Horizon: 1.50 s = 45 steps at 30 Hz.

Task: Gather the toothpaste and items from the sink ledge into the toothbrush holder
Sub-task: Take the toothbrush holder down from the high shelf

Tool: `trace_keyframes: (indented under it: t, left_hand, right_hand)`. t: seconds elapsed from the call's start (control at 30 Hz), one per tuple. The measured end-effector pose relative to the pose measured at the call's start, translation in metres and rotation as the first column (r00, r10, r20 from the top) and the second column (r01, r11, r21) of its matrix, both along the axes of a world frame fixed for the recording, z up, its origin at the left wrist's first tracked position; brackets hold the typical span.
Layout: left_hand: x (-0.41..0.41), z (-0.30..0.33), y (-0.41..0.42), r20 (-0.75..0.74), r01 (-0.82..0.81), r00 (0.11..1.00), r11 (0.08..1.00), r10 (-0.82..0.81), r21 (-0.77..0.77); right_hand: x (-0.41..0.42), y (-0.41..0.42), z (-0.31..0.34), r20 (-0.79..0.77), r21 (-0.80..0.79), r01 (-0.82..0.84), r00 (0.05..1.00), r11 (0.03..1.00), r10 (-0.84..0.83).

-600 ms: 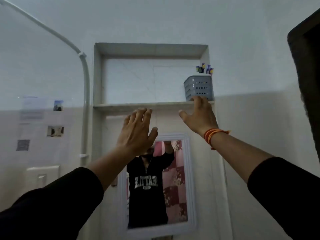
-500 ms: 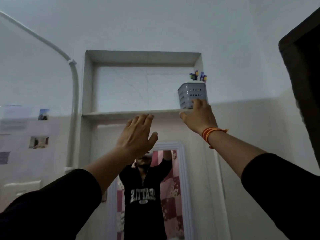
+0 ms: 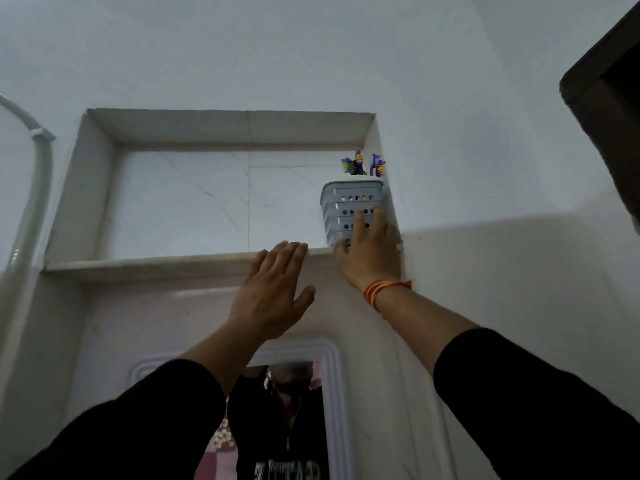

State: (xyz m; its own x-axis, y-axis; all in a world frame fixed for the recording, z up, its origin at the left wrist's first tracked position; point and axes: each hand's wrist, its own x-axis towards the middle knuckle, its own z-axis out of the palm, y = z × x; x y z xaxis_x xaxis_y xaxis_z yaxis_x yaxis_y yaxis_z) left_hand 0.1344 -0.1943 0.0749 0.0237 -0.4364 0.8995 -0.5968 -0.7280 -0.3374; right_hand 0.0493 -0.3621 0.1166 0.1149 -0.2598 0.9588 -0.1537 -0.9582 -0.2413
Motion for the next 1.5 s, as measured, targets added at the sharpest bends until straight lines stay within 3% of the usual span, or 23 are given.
trace_keyframes:
  t: [0.13,0.23,0.43,0.53,0.73,0.97,1.1,1.2,1.5]
  left_hand:
    - [0.017,-0.009,-0.008,0.077,0.02,0.997,0.999,-0.017,-0.049]
    - [0.02,-0.012,-0.015,0.077,0.044,0.996,0.996,-0.038,-0.082]
    - [0.024,-0.012,-0.016,0.079,0.08,0.994,0.992,-0.072,-0.098]
    - [0.024,-0.011,-0.016,0.073,0.101,0.993,0.99,-0.094,-0.097]
    - [0.016,-0.008,-0.009,0.03,0.154,0.988,0.984,-0.152,-0.086]
    - [0.01,0.002,0.018,-0.082,0.251,0.966,0.966,-0.246,0.058]
    - [-0.004,-0.008,0.036,-0.18,0.416,0.887,0.905,-0.426,-0.094]
    - [-0.011,-0.029,0.051,-0.223,0.42,0.865,0.891,-0.45,-0.171]
    - [-0.006,-0.139,0.092,-0.445,0.442,0.759,0.878,-0.476,-0.184]
  right_hand:
    - [0.008,0.001,0.003,0.082,-0.065,-0.017,0.996,0.998,0.023]
    - [0.005,-0.001,0.015,0.122,-0.025,-0.075,0.989,0.997,0.077]
    - [0.01,0.006,0.052,0.067,0.338,-0.281,0.959,0.898,0.275]
    - [0.008,0.01,0.06,0.105,0.421,-0.298,0.954,0.856,0.28]
    - [-0.005,0.021,0.054,0.189,0.361,-0.347,0.936,0.865,0.297]
    - [-0.062,0.044,0.047,0.145,0.311,-0.386,0.923,0.869,0.358]
    - [-0.101,0.064,0.019,0.144,0.306,-0.46,0.888,0.834,0.437]
    - [-0.122,0.079,-0.019,0.117,0.31,-0.507,0.86,0.805,0.497]
    - [-0.131,0.11,-0.175,0.048,0.35,-0.495,0.857,0.795,0.513]
